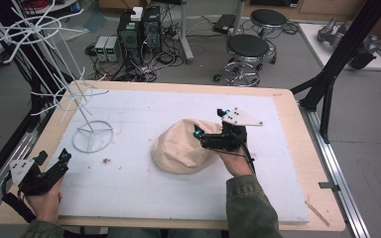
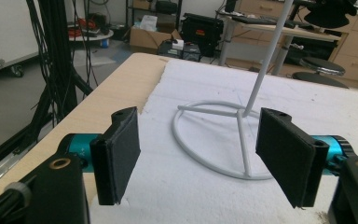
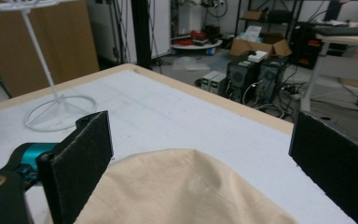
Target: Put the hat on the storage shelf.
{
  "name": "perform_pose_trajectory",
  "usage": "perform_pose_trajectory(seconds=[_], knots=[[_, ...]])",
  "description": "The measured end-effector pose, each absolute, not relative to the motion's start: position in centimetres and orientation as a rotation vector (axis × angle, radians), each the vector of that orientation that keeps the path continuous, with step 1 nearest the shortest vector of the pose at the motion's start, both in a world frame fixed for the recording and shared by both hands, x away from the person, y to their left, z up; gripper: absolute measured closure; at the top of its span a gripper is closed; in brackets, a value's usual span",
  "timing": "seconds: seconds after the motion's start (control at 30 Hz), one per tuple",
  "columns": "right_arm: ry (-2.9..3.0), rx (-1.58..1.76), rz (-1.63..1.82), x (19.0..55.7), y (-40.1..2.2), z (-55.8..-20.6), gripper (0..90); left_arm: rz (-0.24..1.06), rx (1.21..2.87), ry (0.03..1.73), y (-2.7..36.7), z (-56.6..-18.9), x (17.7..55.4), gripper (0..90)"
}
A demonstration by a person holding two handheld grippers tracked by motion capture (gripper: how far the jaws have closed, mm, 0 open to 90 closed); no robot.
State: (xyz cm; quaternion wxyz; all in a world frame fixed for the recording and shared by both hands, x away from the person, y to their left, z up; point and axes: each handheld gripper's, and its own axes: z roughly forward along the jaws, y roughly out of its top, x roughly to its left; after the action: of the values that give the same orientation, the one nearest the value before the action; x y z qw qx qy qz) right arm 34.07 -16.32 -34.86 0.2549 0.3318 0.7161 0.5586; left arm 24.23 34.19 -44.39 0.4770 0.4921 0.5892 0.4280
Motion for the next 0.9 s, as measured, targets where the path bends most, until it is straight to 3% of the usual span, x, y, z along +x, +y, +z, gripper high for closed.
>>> perform_pose_trajectory(seconds=[0.9], knots=[[2.464,0.697,1.363,34.6,-11.2,-38.9,5.1,1.016,1.184,1.418,34.3,-44.3,24.1,30.2]])
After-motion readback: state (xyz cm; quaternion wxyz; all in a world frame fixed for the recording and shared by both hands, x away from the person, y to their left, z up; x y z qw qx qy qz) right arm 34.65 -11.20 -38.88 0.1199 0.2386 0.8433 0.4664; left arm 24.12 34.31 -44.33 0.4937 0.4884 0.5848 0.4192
